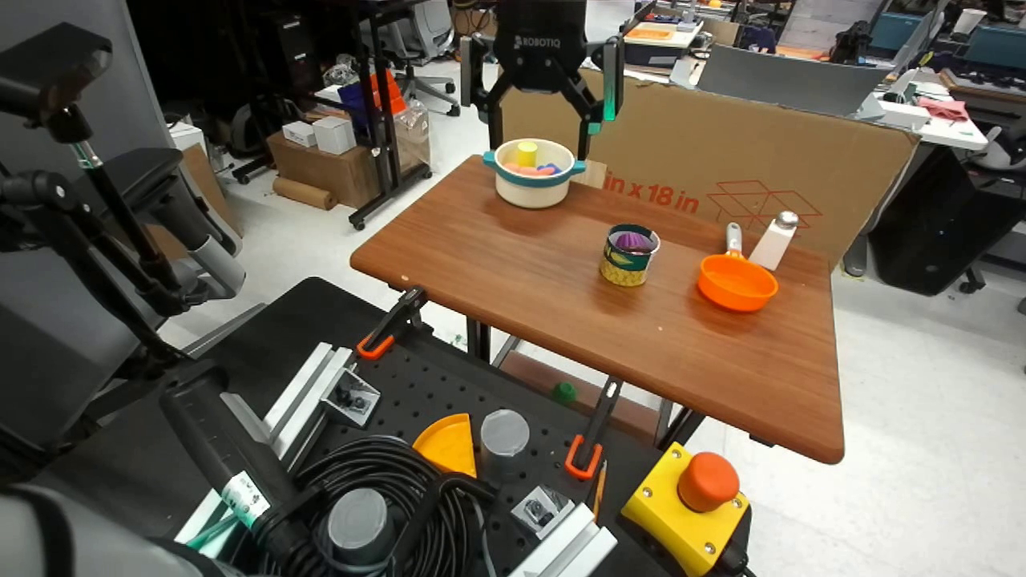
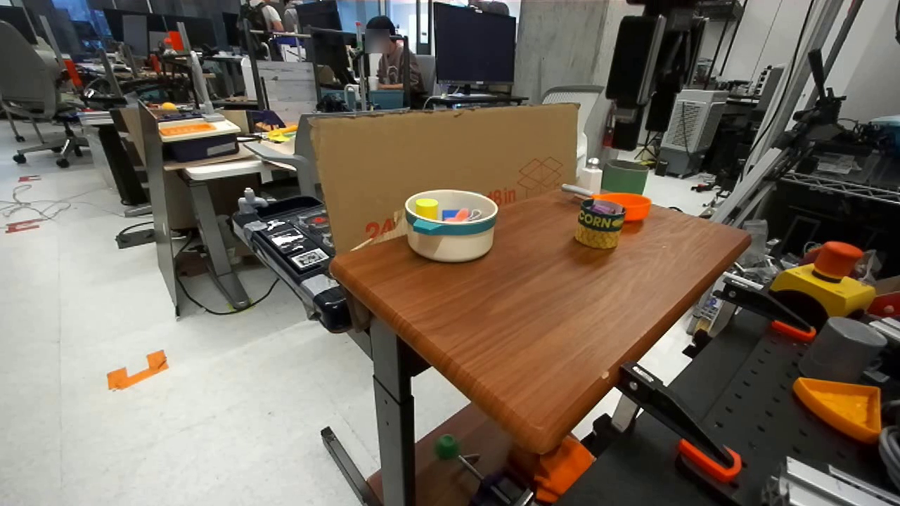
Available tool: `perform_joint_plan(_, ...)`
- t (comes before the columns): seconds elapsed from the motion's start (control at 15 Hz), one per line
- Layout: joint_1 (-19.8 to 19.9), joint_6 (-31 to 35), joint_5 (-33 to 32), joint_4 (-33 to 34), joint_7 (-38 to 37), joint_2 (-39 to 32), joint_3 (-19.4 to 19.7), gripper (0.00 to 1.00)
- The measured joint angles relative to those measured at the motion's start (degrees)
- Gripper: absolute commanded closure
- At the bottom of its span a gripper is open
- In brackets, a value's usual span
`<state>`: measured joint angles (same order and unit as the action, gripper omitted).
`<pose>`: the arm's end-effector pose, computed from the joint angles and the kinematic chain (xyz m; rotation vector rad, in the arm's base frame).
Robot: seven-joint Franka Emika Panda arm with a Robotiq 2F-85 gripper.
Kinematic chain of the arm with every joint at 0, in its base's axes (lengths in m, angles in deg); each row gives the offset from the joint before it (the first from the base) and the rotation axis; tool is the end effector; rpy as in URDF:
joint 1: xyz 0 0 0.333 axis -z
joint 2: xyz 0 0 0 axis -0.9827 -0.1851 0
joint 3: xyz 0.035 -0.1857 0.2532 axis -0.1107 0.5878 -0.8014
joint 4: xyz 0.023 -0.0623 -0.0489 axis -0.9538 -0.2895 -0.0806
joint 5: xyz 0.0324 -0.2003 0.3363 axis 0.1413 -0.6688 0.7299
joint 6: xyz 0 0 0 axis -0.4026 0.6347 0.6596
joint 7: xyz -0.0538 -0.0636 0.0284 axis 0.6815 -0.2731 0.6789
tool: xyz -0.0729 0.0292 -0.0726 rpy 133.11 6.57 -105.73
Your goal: Uncover the can and put the pink ball inside and the red plush to the white bowl
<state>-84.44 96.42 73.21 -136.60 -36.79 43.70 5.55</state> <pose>0.4533 0.0562 0.3297 3.0203 0.3043 0.0011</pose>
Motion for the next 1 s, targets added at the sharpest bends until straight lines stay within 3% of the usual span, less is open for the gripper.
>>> perform_joint_plan(1.0, 0.0, -0.9, 0.0, -1.1, 0.5, 0.0, -0.3, 0.0)
